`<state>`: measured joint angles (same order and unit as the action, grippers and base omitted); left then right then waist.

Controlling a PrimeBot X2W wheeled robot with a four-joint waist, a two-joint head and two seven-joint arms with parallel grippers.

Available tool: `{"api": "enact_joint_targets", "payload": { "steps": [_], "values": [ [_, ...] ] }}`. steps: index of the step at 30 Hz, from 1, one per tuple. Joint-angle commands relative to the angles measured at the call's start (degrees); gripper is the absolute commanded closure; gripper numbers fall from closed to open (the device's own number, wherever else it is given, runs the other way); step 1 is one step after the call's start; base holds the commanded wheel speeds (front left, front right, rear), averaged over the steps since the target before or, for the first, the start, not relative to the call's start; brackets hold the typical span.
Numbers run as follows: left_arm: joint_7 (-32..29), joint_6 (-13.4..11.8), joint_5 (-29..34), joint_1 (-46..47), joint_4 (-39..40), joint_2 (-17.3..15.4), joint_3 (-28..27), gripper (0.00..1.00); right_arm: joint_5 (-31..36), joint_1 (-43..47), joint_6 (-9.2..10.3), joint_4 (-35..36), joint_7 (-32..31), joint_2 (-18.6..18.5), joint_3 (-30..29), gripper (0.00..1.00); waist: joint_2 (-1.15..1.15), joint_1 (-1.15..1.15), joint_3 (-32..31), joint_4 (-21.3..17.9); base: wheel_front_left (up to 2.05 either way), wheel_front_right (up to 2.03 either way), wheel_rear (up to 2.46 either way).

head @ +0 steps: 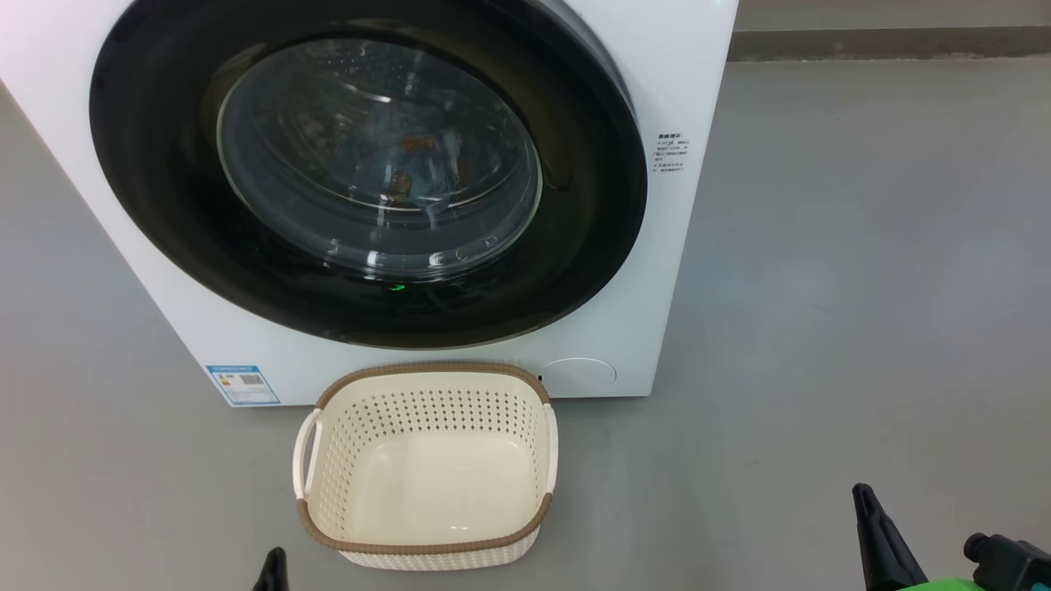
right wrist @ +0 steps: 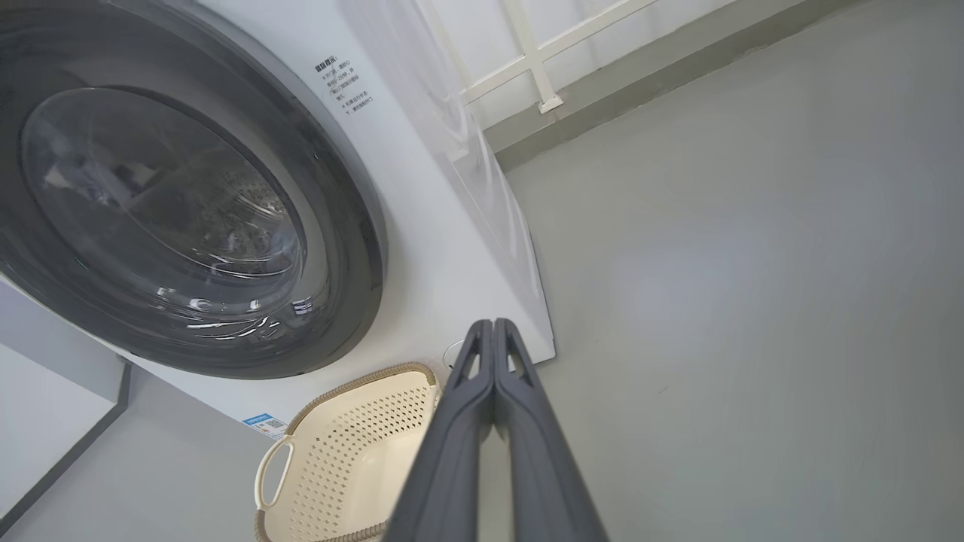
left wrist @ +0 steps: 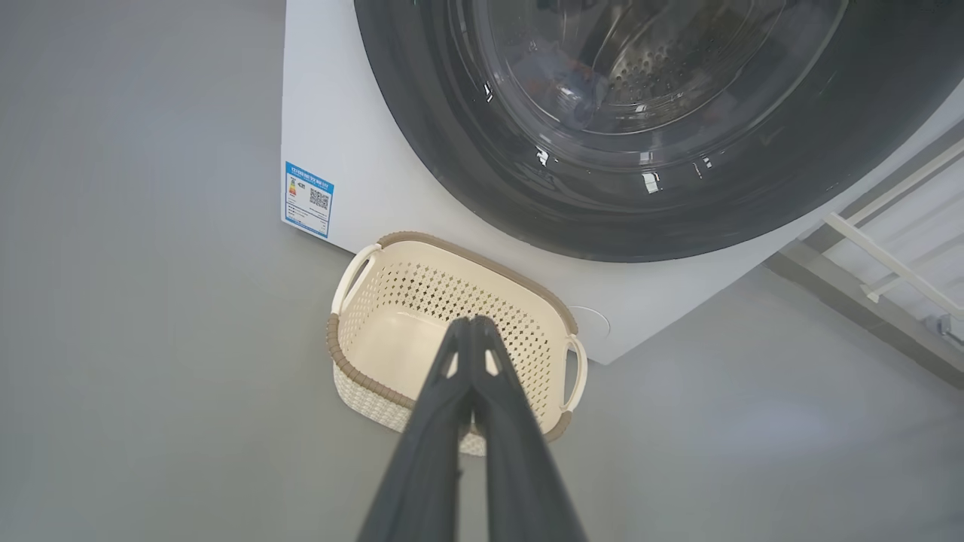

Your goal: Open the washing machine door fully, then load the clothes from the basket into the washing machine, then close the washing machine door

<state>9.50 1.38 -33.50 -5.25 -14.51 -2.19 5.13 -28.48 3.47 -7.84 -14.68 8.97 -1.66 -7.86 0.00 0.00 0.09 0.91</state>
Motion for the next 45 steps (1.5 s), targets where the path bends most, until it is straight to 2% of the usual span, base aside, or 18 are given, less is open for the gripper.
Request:
{"api": "enact_joint_targets", "payload": {
  "steps": [1,45],
  "values": [
    [-0.3,0.6,-1.7,2.7,1.1,-0.7,-1.0,1.00,-1.9,-2.5,0.10,1.2,-0.3,-0.4,0.4,1.00,0.00,0.00,0.0,0.0,0.00,0.00,0.00],
    [-7.5,3.3,-30.1,6.9,0.8,-1.1,-5.6,1.00,-32.2,-6.0,0.22,0.9,-7.8,-0.8,0.9,1.00,0.00,0.00,0.0,-0.5,0.00,0.00,0.00]
  ]
}}
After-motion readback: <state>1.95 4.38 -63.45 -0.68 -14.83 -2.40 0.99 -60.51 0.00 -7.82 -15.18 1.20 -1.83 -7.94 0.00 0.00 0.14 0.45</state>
